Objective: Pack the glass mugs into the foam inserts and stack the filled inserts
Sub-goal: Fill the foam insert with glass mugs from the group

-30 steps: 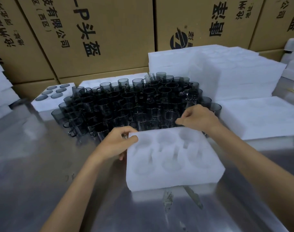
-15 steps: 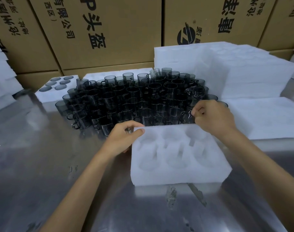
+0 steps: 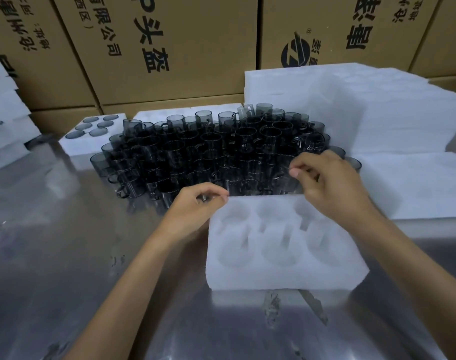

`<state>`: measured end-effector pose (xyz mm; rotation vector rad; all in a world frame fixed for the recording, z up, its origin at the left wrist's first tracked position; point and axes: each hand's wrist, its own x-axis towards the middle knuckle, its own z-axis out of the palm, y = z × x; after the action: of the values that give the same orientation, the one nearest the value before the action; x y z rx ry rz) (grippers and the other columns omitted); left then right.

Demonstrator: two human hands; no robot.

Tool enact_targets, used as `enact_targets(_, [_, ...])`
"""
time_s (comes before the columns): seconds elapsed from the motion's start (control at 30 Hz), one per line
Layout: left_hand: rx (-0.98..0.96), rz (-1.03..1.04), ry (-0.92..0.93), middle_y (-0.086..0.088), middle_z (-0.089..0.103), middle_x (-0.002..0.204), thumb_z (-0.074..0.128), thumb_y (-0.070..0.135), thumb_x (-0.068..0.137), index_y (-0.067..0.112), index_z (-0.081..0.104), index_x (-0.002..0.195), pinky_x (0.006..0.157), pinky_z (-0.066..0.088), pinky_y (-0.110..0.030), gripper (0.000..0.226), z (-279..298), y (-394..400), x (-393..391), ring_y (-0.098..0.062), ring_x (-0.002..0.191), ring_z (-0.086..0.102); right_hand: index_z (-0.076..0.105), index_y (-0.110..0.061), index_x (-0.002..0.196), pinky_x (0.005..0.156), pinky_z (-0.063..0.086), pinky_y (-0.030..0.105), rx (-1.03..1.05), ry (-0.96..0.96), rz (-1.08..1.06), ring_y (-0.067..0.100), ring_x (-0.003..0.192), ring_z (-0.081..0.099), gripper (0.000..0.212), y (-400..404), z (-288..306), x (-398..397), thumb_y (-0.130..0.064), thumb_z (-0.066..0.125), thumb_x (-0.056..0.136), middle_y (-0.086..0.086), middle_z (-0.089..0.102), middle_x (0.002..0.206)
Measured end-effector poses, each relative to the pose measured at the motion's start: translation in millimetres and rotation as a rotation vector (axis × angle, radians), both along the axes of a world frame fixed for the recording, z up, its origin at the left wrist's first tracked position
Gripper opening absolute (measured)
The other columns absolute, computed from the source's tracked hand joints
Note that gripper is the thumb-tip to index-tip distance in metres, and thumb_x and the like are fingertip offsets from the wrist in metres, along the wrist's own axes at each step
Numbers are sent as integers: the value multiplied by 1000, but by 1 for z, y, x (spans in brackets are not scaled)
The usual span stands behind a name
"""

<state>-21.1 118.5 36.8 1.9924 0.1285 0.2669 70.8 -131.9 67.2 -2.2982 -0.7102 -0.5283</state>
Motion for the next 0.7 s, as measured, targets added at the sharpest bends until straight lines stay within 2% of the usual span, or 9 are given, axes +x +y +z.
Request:
enact_targets(0.1, [5, 16, 2, 16, 69, 77, 67, 23, 94, 31, 75, 93, 41, 36, -14, 11, 3, 2, -1, -12, 53, 49, 68, -28, 95, 66, 48, 34, -24, -115, 242, 3, 77, 52, 9, 14, 7, -22, -20, 65, 93, -9, 59, 78])
enact_targets(0.27, [-49, 34, 5, 11, 61, 63, 61, 17, 97, 25, 76, 93, 42, 35, -22, 18, 9, 2, -2, -7, 46, 47, 69, -15, 95, 64, 53, 41, -163, -184, 408, 20, 78, 58, 10, 43, -1, -47, -16, 59, 95, -4, 67, 80])
enact_targets(0.37, [-92, 27, 7, 10, 72, 80, 51, 14, 99, 28, 78, 96, 55, 40, -20, 31, 17, 3, -7, -4, 62, 55, 70, -13, 95, 64, 52, 40, -137, -201, 441, 21, 77, 58, 11, 50, -5, -50, -15, 59, 94, -2, 67, 81])
enact_targets(0.43, [-121, -11, 30, 6, 75, 100, 51, 20, 100, 31, 79, 101, 69, 43, -27, 30, 22, 9, -10, -9, 83, 61, 71, -13, 95, 65, 52, 38, -117, -200, 458, 20, 80, 60, 10, 50, -7, -50, -12, 61, 94, -3, 68, 82])
enact_targets(0.5, [-140, -65, 56, 8, 74, 108, 56, 31, 99, 34, 78, 106, 78, 44, -31, 23, 25, 15, -13, -9, 97, 62, 71, -14, 94, 67, 52, 35, -130, -204, 466, 20, 86, 60, 9, 50, -10, -50, -12, 63, 94, -7, 69, 83])
enact_targets(0.57, [-92, -95, 67, 13, 74, 110, 61, 42, 94, 36, 76, 110, 79, 45, -28, 23, 25, 18, -15, -6, 94, 62, 72, -16, 95, 71, 50, 32, -118, -200, 461, 18, 91, 59, 9, 50, -14, -50, -14, 64, 94, -10, 69, 85])
enact_targets(0.7, [-65, -135, 77, 8, 74, 102, 66, 57, 79, 37, 76, 111, 68, 45, -22, 39, 26, 20, -16, -14, 81, 54, 72, -17, 96, 78, 51, 35, -89, -208, 466, 16, 95, 56, 9, 49, -19, -50, -18, 63, 95, -11, 69, 92])
